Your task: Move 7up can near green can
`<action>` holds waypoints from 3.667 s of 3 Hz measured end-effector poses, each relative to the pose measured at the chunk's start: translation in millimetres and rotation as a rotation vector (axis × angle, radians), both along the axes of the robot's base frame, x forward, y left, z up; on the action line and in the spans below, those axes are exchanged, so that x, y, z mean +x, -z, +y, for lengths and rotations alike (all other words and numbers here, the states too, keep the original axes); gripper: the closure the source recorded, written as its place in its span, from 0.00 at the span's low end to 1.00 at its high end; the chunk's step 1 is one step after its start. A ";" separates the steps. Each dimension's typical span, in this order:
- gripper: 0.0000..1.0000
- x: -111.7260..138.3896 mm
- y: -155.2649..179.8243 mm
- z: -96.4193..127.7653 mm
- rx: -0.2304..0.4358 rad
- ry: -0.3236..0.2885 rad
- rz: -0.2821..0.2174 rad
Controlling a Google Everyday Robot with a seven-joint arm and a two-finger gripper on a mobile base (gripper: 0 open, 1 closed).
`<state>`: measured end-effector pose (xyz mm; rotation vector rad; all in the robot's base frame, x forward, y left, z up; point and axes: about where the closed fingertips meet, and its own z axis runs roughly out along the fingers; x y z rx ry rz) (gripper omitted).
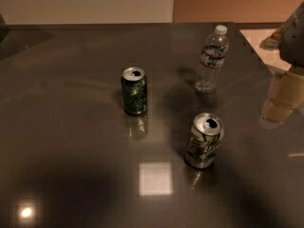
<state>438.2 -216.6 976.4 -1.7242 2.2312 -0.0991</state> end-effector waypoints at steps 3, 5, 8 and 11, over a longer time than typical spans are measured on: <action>0.00 -24.6 31.3 22.7 0.124 -0.133 0.059; 0.00 -44.4 61.3 71.4 0.250 -0.274 0.090; 0.18 -54.6 84.1 105.3 0.320 -0.351 0.142; 0.87 -29.1 66.5 117.3 0.314 -0.324 0.130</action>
Offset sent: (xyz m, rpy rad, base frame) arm -0.0315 0.0178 -0.0342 0.1458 0.0905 0.1448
